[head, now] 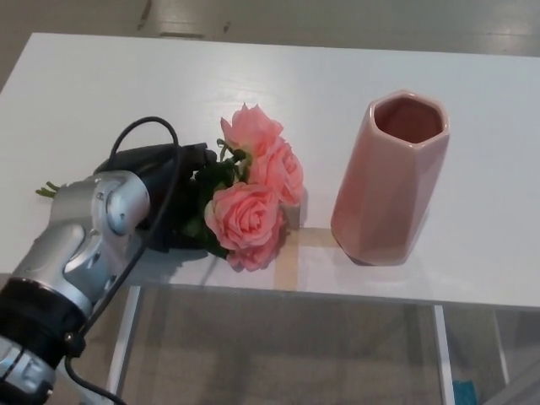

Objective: Use the left hand to pick up the rose and then lift and insert it into the pink vase.

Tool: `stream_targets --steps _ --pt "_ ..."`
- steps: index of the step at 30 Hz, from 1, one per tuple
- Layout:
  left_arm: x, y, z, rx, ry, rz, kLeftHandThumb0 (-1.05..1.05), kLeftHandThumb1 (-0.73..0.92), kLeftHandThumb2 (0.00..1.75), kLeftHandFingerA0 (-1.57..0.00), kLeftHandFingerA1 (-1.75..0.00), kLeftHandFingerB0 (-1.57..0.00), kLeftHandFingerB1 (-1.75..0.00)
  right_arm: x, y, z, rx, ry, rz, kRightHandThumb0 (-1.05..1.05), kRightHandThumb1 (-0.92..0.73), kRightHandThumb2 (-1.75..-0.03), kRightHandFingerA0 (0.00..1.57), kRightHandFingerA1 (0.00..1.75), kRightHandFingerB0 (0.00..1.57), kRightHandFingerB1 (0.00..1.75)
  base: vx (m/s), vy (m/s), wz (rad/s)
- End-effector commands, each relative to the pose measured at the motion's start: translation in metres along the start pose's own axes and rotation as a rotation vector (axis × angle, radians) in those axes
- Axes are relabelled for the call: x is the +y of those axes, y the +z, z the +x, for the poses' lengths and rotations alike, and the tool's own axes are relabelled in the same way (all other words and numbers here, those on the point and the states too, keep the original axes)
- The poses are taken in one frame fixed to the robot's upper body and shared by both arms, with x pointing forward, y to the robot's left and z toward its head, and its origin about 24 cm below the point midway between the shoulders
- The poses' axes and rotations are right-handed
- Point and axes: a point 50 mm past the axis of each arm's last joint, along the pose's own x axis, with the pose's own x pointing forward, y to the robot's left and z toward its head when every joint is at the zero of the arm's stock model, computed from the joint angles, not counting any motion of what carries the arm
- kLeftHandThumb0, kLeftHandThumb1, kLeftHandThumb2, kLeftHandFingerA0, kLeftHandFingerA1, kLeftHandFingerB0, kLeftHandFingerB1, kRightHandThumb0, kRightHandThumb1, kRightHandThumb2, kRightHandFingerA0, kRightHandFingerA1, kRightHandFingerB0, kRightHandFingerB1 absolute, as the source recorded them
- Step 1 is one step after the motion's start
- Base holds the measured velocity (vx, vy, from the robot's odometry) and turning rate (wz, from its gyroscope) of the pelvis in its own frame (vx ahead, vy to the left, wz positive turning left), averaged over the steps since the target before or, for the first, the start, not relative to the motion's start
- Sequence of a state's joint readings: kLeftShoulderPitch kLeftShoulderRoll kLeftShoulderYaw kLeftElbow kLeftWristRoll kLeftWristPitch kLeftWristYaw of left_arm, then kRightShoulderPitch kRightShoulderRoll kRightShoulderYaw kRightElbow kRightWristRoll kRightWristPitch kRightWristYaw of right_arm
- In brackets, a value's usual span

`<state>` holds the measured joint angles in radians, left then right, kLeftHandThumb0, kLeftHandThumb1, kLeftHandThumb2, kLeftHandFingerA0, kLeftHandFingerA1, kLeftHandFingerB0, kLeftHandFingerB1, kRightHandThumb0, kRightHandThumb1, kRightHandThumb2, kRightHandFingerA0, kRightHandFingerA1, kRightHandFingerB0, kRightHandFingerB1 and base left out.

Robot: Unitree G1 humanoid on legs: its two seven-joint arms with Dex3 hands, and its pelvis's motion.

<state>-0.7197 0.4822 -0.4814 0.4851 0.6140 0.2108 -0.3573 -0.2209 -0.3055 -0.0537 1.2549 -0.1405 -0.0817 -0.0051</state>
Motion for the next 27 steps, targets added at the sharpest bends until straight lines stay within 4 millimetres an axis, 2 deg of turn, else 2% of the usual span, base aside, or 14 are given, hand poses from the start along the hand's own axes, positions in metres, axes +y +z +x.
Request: stream_targets --steps 1,2,3,5,6,7,10,14,15,19,23,25,26,27 --pt "-0.008 0.003 0.004 -0.042 -0.017 0.110 -0.37 0.60 0.58 -0.41 -0.34 -0.22 -0.31 -0.001 -0.003 0.000 0.012 0.000 0.015 -0.37 -0.54 -0.91 0.57 0.60 0.44 0.53 0.00 0.000 0.00" --pt "-0.008 0.007 0.006 -0.033 -0.079 0.090 -0.38 0.55 0.75 -0.68 -0.54 -0.38 -0.44 -0.002 -0.002 0.000 0.010 -0.002 0.014 -0.37 -0.53 -0.91 0.57 0.60 0.44 0.54 0.00 0.000 0.00" --pt "-0.008 0.013 0.008 0.003 -0.169 0.082 -0.18 0.62 0.59 -1.07 -0.79 -0.62 -0.41 -0.002 -0.001 0.000 0.007 -0.001 0.012 -0.36 -0.53 -0.91 0.58 0.61 0.45 0.54 0.00 0.000 0.00" --pt "-0.010 0.016 0.009 0.025 -0.209 0.094 -0.17 0.62 0.57 -1.04 -1.09 -0.76 -0.47 -0.001 0.000 0.000 0.003 0.001 0.009 -0.36 -0.53 -0.91 0.58 0.61 0.46 0.54 0.00 0.000 0.00" --pt "-0.013 0.019 0.009 0.030 -0.214 0.113 -0.17 0.62 0.57 -1.04 -1.09 -0.76 -0.47 -0.001 0.000 0.000 0.002 0.000 0.008 -0.36 -0.53 -0.91 0.58 0.61 0.46 0.54 0.00 0.000 0.00" --pt "-0.015 0.020 0.010 0.027 -0.208 0.117 -0.14 0.62 0.58 -0.99 -1.05 -0.80 -0.51 -0.001 0.000 0.000 0.002 -0.001 0.011 -0.38 -0.66 -0.60 0.65 0.42 0.57 0.39 0.00 0.000 0.00" --pt "-0.020 0.018 0.010 -0.015 -0.140 0.113 -0.13 0.65 0.59 -0.91 -0.96 -0.80 -0.52 -0.002 0.000 0.000 0.005 -0.001 0.012 -0.38 -0.66 -0.60 0.65 0.42 0.57 0.39 0.00 0.000 0.00" --pt "-0.021 0.016 0.009 -0.061 -0.087 0.094 -0.16 0.72 0.62 -0.73 -1.32 -0.85 -0.54 -0.003 0.000 0.000 0.002 0.000 0.028 -0.38 -0.66 -0.60 0.65 0.42 0.57 0.39 0.00 0.000 0.00" --pt "-0.020 0.016 0.009 -0.064 -0.083 0.084 -0.17 0.73 0.62 -0.83 -1.15 -0.76 -0.48 -0.003 0.000 0.000 0.003 0.000 0.028 -0.38 -0.66 -0.60 0.65 0.42 0.57 0.39 0.00 0.000 0.00" --pt "-0.017 0.015 0.007 -0.079 -0.041 0.064 -0.20 0.73 0.62 -0.85 -1.10 -0.71 -0.45 -0.003 0.001 0.000 0.003 -0.002 0.027 -0.37 -0.66 -0.59 0.64 0.42 0.56 0.38 0.00 0.000 0.00" --pt "-0.006 0.015 0.004 -0.093 0.018 0.030 -0.19 0.69 0.63 -0.68 -1.48 -0.84 -0.52 -0.003 0.000 0.000 0.005 -0.001 0.016 -0.36 -0.66 -0.60 0.63 0.42 0.56 0.39 0.00 0.000 0.00" --pt "-0.002 0.014 0.004 -0.101 0.038 0.018 -0.19 0.70 0.62 -0.65 -1.49 -0.88 -0.54 -0.003 0.001 0.000 0.003 -0.001 0.013 -0.35 -0.66 -0.60 0.63 0.42 0.56 0.39 0.00 0.000 0.00" --pt "0.001 0.014 0.005 -0.108 0.051 0.009 -0.19 0.70 0.62 -0.65 -1.49 -0.88 -0.54 -0.004 0.001 0.000 0.003 -0.002 0.016 -0.35 -0.66 -0.60 0.63 0.42 0.56 0.39 0.00 0.000 0.00" --pt "0.009 0.015 0.004 -0.113 0.072 0.000 -0.20 0.77 0.63 -0.91 -0.94 -0.82 -0.49 -0.004 0.001 0.000 0.002 -0.001 0.018 -0.35 -0.66 -0.60 0.62 0.42 0.56 0.39 0.00 0.000 0.00"
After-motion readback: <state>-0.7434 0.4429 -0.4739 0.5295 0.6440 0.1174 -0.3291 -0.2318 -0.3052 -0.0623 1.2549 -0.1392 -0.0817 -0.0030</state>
